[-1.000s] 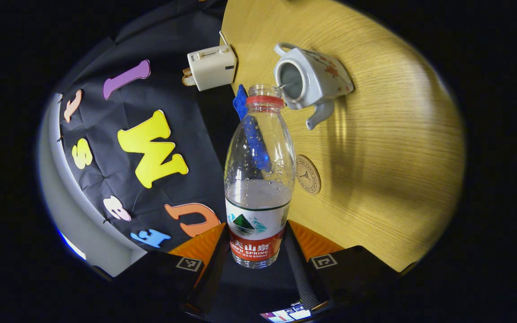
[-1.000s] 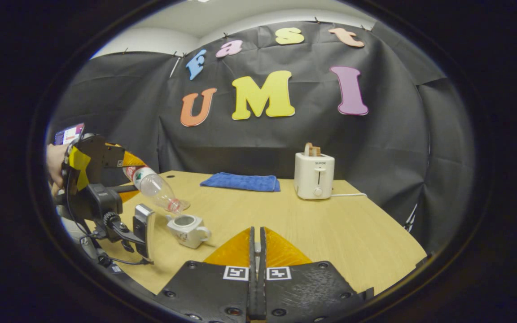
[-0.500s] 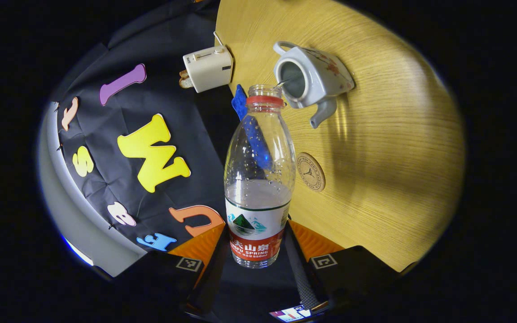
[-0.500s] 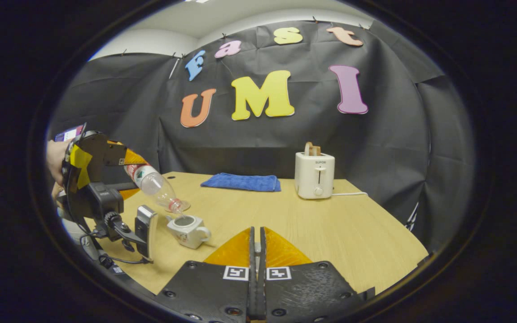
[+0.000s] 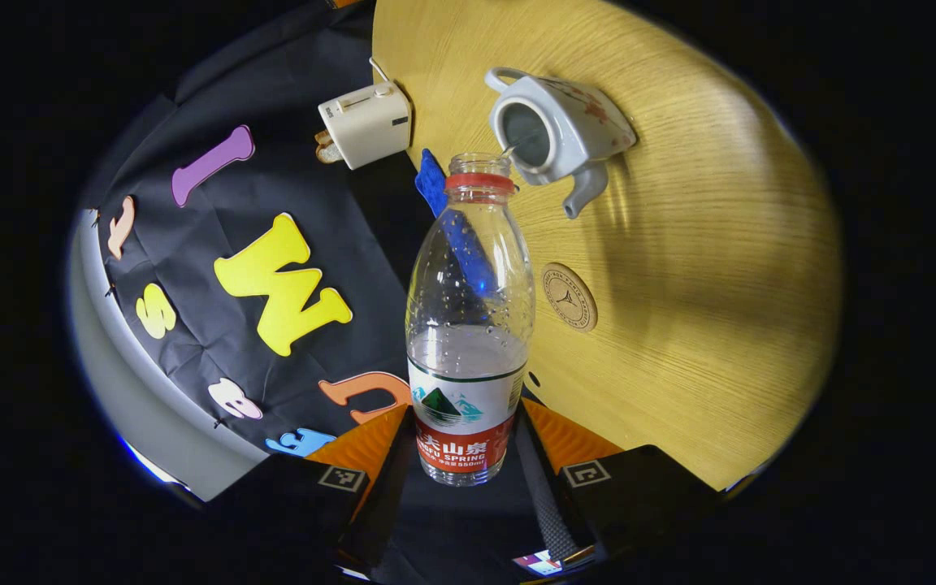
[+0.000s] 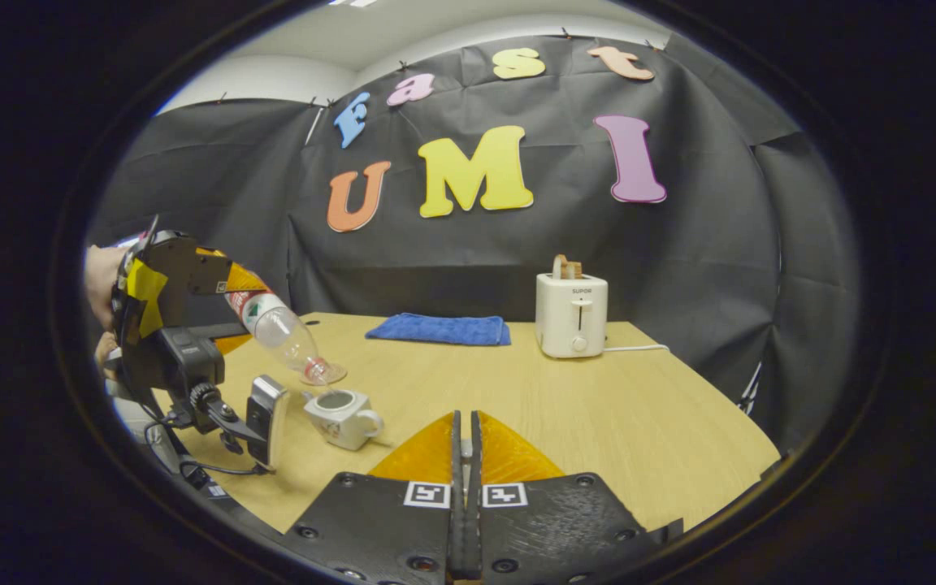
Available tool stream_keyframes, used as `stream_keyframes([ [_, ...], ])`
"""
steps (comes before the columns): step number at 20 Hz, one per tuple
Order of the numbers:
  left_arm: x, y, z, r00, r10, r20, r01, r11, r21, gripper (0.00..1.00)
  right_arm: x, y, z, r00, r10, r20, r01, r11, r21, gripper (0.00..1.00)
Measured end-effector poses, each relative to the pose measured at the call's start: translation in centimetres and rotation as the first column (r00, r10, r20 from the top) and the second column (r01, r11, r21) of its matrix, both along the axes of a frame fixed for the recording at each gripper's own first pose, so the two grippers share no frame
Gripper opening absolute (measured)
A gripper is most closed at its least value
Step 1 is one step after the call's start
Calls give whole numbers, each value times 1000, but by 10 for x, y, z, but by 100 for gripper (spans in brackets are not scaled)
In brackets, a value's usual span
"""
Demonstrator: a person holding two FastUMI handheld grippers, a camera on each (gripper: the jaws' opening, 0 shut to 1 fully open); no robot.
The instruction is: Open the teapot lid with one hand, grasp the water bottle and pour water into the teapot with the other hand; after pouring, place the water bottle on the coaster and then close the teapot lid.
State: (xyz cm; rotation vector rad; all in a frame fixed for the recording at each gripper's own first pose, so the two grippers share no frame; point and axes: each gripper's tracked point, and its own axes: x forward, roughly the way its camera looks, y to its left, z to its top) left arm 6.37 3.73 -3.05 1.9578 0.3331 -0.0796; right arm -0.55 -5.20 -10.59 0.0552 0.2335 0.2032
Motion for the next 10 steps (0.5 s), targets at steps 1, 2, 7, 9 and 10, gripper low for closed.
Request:
stream_keyframes([
  [1,-1,-1,-1,1000,-1,-3,1,1000,5,73,0,0,0,1000,1,-1,-1,1000,3,0],
  [2,-1,-2,-2,1000,-4,-3,4,1000,9,73,1,0,-1,1000,2,-2,-2,1000,6,0],
  [7,1,-6,6,1000,-9,13,9,999,49,72,-1,-3,-3,1000,1,-5,-1,1000,15,0],
  [9,1,-8,6,1000,-13,11,12,998,54,73,1,-4,-3,1000,2,-6,-1,1000,18,0],
  [10,1,-10,5,1000,-16,10,15,998,59,73,0,-4,-5,1000,1,-5,-1,1000,20,0],
])
